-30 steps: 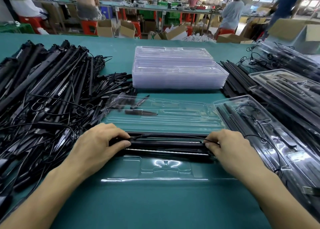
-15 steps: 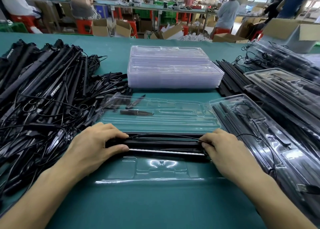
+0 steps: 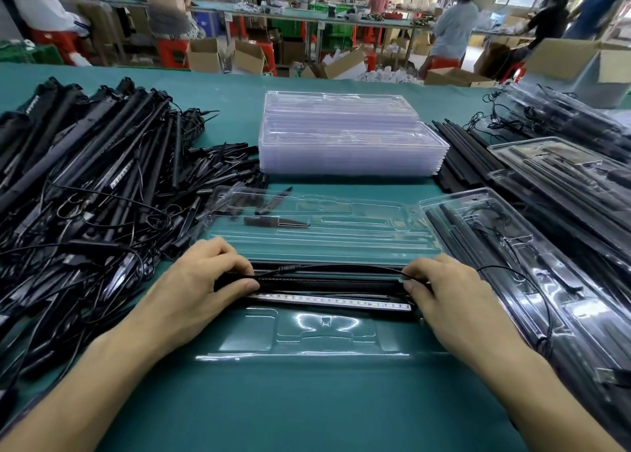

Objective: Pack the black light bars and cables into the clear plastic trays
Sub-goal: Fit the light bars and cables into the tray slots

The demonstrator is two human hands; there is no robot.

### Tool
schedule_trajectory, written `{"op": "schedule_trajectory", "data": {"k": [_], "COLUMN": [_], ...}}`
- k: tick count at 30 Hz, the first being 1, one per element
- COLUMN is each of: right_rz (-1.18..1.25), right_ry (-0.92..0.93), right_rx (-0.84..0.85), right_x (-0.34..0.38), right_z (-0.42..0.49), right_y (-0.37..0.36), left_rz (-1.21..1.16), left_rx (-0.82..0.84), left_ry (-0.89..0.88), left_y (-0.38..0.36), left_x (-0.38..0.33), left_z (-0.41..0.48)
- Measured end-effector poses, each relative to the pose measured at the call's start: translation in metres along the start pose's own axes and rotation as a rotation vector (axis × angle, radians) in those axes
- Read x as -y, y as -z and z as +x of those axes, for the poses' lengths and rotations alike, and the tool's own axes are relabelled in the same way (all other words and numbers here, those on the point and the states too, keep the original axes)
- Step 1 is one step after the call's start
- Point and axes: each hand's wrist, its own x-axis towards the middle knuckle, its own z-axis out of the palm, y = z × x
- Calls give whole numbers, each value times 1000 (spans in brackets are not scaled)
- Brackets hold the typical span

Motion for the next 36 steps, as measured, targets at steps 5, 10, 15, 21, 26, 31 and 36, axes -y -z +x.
{"op": "schedule_trajectory", "data": {"k": [5,10,15,21,26,31,36], "right_rz": [-57,-45,1,92,-9,-125,-110], "right_ry": [9,4,0,22,10,4,7], "right_rx": [14,38,46,45,3,51,56], "right_x": [0,-1,-4,-3,-6,-7,-7], "right_z": [5,6,3,3,-1,-5,-6], "right_y": [2,2,-1,3,8,10,9], "left_rz": [-8,-47,72,165,49,45,64], "left_rx": [-32,-27,-79,-11,-22,-77,111], "left_ry": [90,168,141,100,92,149,249], "left_y": [6,8,8,17,15,26,43], "left_x": [5,5,-1,-1,1,6,17], "left_z": [1,-1,-5,-9,-11,-13,-16]}}
